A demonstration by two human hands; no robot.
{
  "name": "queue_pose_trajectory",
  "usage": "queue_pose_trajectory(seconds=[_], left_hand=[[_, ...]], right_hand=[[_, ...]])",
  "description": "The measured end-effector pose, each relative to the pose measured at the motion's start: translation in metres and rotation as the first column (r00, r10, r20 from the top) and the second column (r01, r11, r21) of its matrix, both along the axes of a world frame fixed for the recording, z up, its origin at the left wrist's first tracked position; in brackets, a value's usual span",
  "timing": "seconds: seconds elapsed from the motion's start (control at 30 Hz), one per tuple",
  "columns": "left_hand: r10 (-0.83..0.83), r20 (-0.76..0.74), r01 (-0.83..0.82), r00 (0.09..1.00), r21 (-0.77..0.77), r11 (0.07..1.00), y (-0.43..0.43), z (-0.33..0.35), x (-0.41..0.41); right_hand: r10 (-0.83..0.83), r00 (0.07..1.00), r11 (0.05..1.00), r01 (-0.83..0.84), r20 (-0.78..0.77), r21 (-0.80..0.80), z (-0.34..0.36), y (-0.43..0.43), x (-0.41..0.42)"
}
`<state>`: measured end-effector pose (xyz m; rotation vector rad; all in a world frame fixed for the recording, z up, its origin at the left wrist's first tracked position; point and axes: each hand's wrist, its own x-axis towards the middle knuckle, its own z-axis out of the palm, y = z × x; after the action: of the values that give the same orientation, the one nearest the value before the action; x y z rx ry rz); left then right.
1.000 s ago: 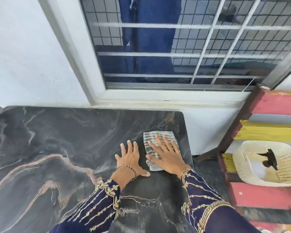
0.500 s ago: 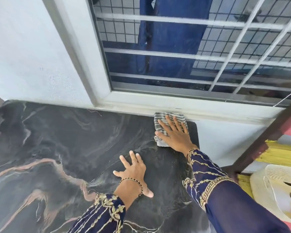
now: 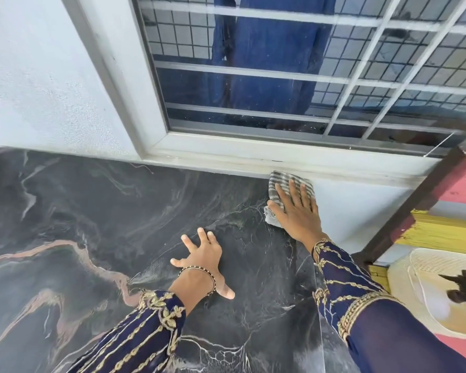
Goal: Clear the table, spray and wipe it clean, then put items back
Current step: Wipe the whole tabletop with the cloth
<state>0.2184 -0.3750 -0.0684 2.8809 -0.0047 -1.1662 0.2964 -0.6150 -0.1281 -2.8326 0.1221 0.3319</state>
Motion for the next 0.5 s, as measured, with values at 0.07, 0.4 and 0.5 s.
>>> queue_pose_trajectory(seconds=[0.07, 0.4, 0.5], left_hand=[[-0.003, 0.003, 0.003, 1.0, 0.0, 1.0, -0.001, 0.002, 0.001], [-0.01, 0.048, 0.011, 0.999, -0.014, 1.0, 0.003, -0.001, -0.003], [-0.015, 0.123, 0.015, 0.992, -0.003, 1.0, 0.005, 0.004, -0.013]], right_hand=[[-0.037, 0.999, 0.999, 0.037, -0.002, -0.008, -0.001, 0.009, -0.004], [-0.011, 1.0, 0.999, 0.011, 0.012, -0.049, -0.004, 0.032, -0.088], [-0.011, 1.0, 0.998, 0.011, 0.005, -0.06, 0.002, 0.043, -0.134]])
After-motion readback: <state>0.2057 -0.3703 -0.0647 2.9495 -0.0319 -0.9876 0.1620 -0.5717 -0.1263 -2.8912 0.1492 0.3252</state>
